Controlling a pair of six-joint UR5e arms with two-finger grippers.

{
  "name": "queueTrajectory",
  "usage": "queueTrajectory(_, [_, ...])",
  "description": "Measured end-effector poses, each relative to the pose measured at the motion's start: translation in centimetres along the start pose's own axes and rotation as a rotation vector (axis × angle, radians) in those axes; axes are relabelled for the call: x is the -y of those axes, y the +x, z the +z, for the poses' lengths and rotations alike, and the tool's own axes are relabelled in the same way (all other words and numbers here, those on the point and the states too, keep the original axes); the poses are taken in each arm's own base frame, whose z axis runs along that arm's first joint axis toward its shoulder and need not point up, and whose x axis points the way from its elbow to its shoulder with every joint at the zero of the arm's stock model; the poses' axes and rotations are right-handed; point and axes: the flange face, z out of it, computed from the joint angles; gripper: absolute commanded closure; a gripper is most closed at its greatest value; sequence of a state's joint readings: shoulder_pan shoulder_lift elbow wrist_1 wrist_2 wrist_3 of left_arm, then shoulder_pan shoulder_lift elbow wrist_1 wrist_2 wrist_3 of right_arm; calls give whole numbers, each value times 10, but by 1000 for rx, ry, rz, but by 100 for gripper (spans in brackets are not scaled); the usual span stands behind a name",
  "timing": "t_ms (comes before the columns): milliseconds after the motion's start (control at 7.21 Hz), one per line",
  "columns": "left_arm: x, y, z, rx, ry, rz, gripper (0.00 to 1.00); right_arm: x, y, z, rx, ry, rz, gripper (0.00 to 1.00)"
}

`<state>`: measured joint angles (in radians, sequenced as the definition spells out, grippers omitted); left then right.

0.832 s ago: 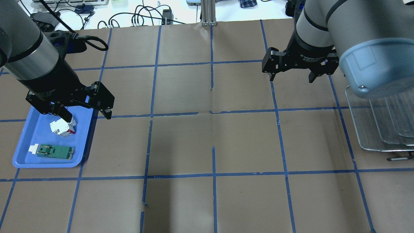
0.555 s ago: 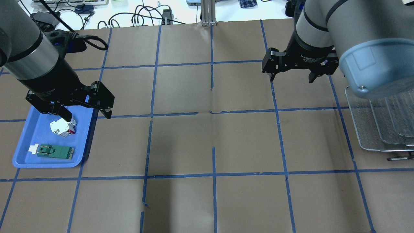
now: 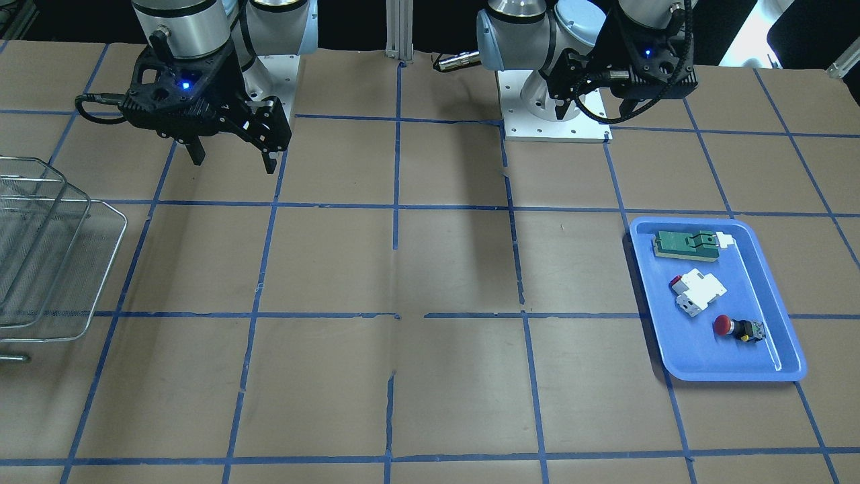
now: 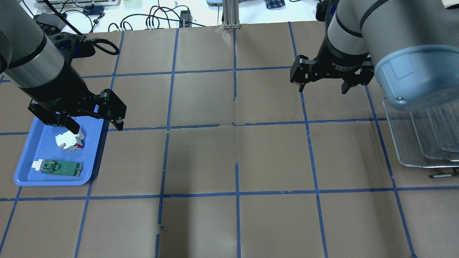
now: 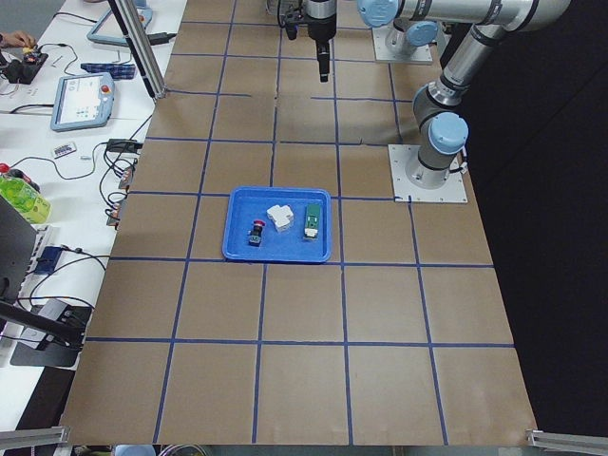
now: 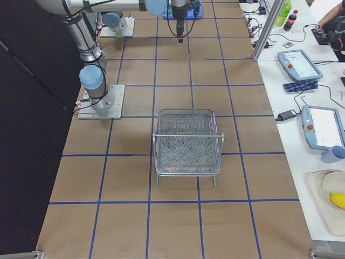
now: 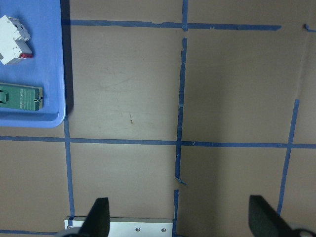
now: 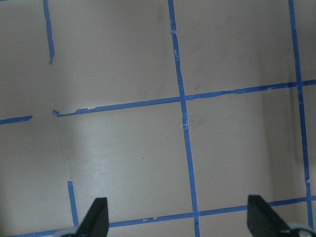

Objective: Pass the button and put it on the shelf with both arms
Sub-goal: 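Lower the left gripper over the blue tray toward the red button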

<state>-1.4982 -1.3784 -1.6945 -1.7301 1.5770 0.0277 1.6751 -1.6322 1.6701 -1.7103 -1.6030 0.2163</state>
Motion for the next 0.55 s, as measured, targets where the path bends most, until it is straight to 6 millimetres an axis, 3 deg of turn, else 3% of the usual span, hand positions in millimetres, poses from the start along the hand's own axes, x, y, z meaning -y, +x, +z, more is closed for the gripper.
queueTrajectory(555, [4, -2, -2, -1, 26, 10, 0, 0, 0, 0, 0, -1, 0, 0])
